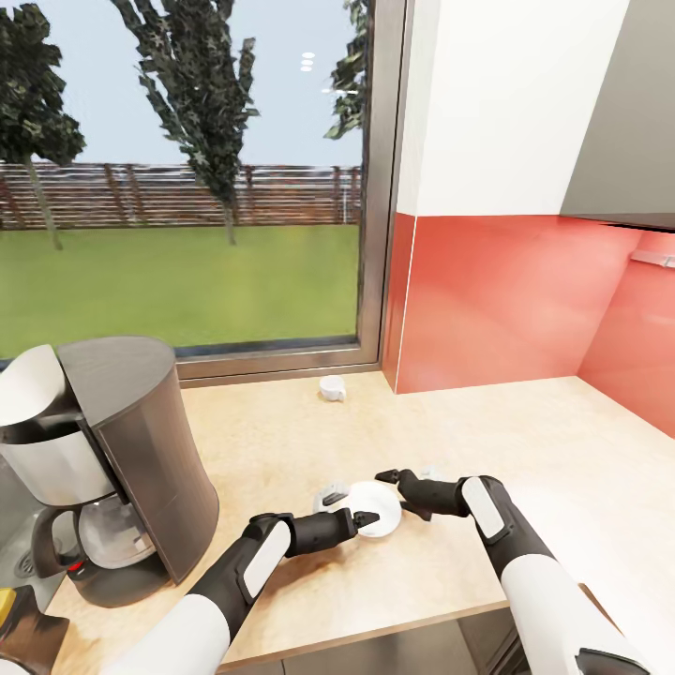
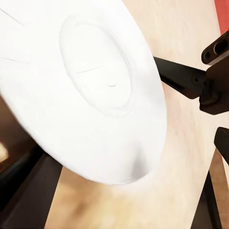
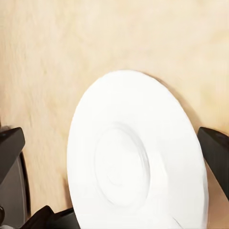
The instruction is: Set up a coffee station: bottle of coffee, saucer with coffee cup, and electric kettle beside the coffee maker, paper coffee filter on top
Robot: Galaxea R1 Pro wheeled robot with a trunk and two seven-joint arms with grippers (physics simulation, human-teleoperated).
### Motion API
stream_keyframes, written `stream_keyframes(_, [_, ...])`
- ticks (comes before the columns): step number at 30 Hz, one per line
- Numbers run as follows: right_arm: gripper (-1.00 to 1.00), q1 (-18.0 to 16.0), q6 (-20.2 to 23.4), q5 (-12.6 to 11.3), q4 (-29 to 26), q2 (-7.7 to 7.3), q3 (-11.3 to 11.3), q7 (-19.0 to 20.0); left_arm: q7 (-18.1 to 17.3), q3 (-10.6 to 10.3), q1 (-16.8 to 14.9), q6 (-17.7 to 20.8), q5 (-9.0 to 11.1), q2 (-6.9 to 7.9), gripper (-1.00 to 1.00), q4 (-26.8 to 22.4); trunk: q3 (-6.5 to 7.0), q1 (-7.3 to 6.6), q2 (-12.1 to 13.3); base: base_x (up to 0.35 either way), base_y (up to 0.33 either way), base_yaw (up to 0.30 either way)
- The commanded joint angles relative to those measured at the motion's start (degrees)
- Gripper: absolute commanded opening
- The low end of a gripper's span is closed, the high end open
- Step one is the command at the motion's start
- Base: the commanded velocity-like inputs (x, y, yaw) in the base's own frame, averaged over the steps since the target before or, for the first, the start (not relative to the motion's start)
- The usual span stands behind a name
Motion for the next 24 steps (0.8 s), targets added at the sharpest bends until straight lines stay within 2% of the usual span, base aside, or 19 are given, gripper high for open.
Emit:
stream_keyframes(1, [1.00, -0.03, 0.35, 1.25, 0.02, 0.09, -0.32, 0.31, 0.06, -0.01, -0.04, 0.29, -0.06, 0.00, 1.00, -0.01, -0.15, 0.04, -0.11, 0.000, 0.000, 0.000])
stream_keyframes(19, [1.00, -0.03, 0.35, 1.27, 0.01, 0.11, -0.32, 0.31, 0.15, 0.02, -0.11, 0.20, 0.14, 0.00, 1.00, -0.13, -0.15, 0.04, -0.11, 0.000, 0.000, 0.000])
stream_keyframes(20, [1.00, -0.03, 0.35, 1.27, 0.00, 0.11, -0.32, 0.31, 0.15, 0.01, -0.09, 0.19, 0.17, 0.00, -1.00, -0.14, -0.15, 0.04, -0.11, 0.000, 0.000, 0.000])
stream_keyframes(24, [1.00, -0.03, 0.35, 1.27, 0.01, 0.11, -0.32, 0.31, 0.15, 0.05, -0.10, 0.02, 0.27, 0.00, -1.00, -0.22, -0.15, 0.04, -0.11, 0.000, 0.000, 0.000])
